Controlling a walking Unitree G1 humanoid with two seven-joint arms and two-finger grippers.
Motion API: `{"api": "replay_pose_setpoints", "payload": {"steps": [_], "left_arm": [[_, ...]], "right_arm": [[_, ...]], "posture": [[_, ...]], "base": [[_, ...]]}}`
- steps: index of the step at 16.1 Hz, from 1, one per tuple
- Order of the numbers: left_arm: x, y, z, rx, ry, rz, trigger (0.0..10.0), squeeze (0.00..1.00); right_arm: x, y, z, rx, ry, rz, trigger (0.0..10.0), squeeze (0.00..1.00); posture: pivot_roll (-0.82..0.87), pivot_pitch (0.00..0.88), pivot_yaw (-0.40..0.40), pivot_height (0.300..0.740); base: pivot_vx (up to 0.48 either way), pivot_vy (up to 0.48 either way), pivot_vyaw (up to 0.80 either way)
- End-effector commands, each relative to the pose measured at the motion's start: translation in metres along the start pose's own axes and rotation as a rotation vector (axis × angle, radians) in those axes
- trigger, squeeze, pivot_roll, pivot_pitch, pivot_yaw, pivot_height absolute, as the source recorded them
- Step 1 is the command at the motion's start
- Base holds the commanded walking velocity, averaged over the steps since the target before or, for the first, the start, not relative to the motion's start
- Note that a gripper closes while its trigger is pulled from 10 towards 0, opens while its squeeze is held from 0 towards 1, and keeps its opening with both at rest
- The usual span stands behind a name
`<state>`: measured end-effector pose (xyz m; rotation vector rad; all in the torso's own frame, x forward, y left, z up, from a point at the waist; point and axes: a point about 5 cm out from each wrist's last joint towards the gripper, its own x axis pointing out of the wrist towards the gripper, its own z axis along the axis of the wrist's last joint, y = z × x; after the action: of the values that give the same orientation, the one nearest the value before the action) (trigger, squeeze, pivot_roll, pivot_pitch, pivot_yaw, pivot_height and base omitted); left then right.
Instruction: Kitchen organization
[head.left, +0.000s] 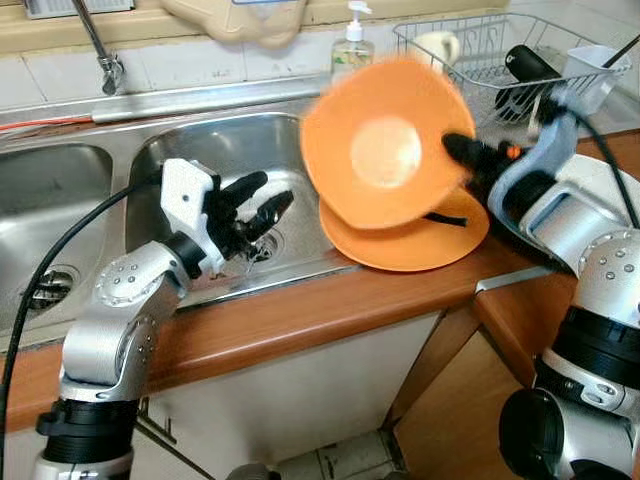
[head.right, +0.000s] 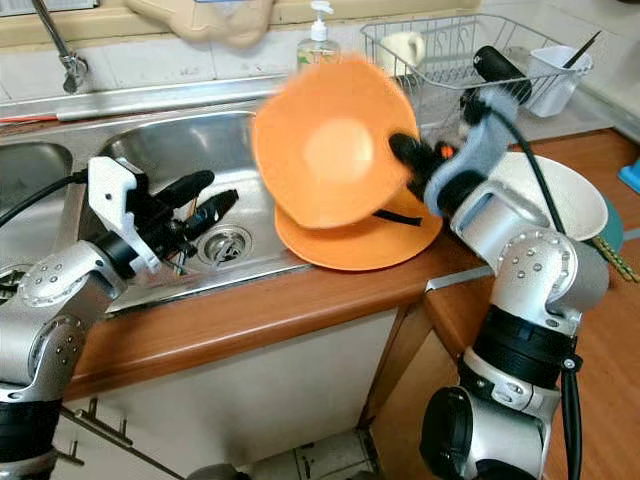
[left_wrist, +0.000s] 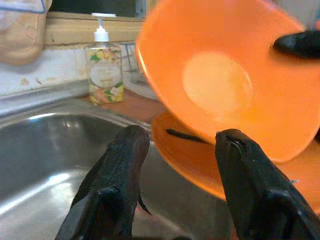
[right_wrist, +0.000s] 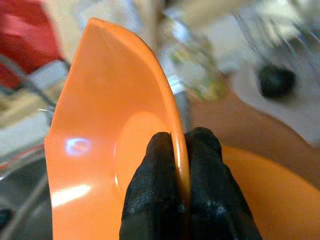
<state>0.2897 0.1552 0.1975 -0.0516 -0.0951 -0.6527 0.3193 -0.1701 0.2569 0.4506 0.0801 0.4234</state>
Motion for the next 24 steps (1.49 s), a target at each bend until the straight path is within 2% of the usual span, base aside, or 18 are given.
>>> {"api": "replay_pose_setpoints", "payload": {"steps": [1, 2, 4, 6, 8, 9, 10, 16, 18, 22, 24], "left_arm": [[0.003, 0.004, 0.006, -0.059, -0.027, 0.021, 10.0, 0.00], [0.004, 0.004, 0.006, -0.073, -0.030, 0.021, 10.0, 0.00], [0.008, 0.001, 0.004, -0.116, -0.024, -0.002, 10.0, 0.00], [0.010, -0.004, 0.006, -0.191, -0.050, -0.027, 10.0, 0.00], [0.009, -0.006, 0.007, -0.226, -0.058, -0.034, 10.0, 0.00], [0.008, -0.005, 0.006, -0.232, -0.061, -0.030, 5.6, 0.00], [0.007, -0.004, 0.006, -0.239, -0.066, -0.026, 0.0, 0.00], [0.002, -0.006, 0.009, -0.260, -0.083, -0.031, 0.0, 0.00], [0.000, -0.003, 0.009, -0.267, -0.091, 0.002, 0.0, 0.00], [-0.001, -0.002, 0.012, -0.351, -0.146, 0.029, 0.0, 0.00], [-0.005, -0.004, 0.006, -0.370, -0.126, 0.026, 0.0, 0.00]], "right_arm": [[-0.002, 0.022, 0.009, -0.050, -0.062, 0.141, 0.0, 0.00], [-0.002, 0.024, 0.009, -0.052, -0.066, 0.162, 0.0, 0.00], [-0.004, 0.041, 0.005, -0.062, -0.068, 0.273, 0.0, 0.00], [-0.005, 0.050, 0.000, -0.071, -0.068, 0.330, 0.0, 0.00], [-0.006, 0.054, -0.004, -0.060, -0.068, 0.358, 0.0, 0.00], [-0.006, 0.055, -0.005, -0.050, -0.071, 0.364, 0.0, 0.00], [-0.006, 0.055, -0.005, -0.042, -0.074, 0.360, 0.0, 0.00], [-0.003, 0.050, -0.007, -0.031, -0.086, 0.319, 0.0, 0.00], [-0.003, 0.050, -0.006, -0.028, -0.089, 0.318, 0.0, 0.00], [-0.003, 0.048, -0.007, -0.018, -0.104, 0.305, 0.0, 0.00], [-0.004, 0.048, -0.010, -0.005, -0.110, 0.305, 0.0, 0.00]], "posture": [[-0.03, 0.000, 0.023, 0.740], [-0.03, 0.000, 0.023, 0.740], [-0.03, 0.000, 0.022, 0.740], [-0.03, 0.000, 0.024, 0.740], [-0.03, 0.000, 0.024, 0.740], [-0.03, 0.000, 0.024, 0.740], [-0.03, 0.000, 0.024, 0.740], [-0.02, 0.000, 0.021, 0.740], [-0.02, 0.000, 0.020, 0.740], [-0.02, 0.000, 0.022, 0.740], [-0.02, 0.000, 0.030, 0.740]], "base": [[0.000, 0.000, 0.00], [0.000, 0.000, 0.00], [0.000, 0.000, 0.00], [0.000, 0.000, 0.00], [0.000, 0.000, 0.00], [0.000, 0.000, 0.00], [0.000, 0.000, 0.00], [0.000, 0.000, 0.00], [0.000, 0.000, 0.00], [0.000, 0.000, 0.00], [0.000, 0.000, 0.00]]}}
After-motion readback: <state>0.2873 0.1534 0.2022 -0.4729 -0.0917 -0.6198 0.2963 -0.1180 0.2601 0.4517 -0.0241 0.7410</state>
